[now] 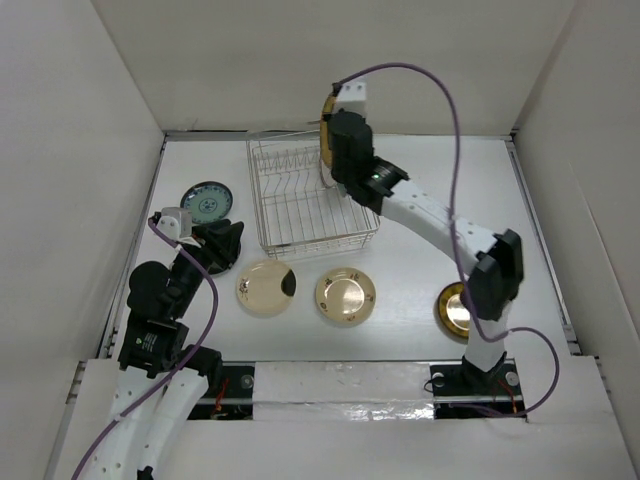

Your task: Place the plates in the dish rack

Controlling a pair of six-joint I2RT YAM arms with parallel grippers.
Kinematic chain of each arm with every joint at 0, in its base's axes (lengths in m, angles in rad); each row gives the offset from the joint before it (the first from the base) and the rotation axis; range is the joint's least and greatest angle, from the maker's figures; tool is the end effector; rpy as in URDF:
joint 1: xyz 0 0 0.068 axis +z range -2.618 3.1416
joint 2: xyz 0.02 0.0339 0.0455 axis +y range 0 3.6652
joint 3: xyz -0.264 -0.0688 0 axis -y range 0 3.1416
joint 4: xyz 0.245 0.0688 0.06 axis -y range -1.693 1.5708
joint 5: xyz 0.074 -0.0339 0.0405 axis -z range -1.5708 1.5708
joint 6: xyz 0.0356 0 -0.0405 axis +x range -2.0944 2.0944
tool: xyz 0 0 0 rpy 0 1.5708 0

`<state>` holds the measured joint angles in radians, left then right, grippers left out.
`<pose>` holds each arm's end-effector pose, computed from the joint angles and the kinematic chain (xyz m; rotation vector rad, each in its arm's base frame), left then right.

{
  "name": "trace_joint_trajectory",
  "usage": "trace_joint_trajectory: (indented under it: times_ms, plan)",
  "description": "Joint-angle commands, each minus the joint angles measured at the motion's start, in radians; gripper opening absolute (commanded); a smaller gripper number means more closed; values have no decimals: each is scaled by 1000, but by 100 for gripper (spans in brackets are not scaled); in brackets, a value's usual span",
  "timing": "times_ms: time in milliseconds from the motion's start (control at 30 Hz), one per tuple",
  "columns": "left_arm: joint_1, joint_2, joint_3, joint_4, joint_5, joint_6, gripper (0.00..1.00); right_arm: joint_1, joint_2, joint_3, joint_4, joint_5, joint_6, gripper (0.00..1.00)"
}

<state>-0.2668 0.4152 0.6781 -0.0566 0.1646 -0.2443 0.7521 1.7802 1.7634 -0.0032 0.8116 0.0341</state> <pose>0.1009 -0.0336 0.3640 0.1557 1.3793 -0.5399 0.3239 0.2676 0.4256 0.0627 1.5834 -0.0313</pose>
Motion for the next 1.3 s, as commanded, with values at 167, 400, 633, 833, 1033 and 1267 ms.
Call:
trace_joint_trajectory:
  times_ms: [167,400,633,833,1033,1267]
  plan:
    - [3,-9,-8,38,9,0,32,32,346,467,-84,169,-280,0]
    - [3,-7,-5,40,7,0,32,32,462,533,-93,170,-283,0]
    - [3,-3,-5,40,9,0,32,13,493,476,-103,106,-221,0]
    - [3,0,-6,40,4,2,32,13,551,458,-130,32,-134,0]
    - [3,0,-8,41,1,3,32,13,587,472,-149,28,-91,0]
    - [3,2,-8,41,3,3,33,23,486,431,-173,17,-40,52]
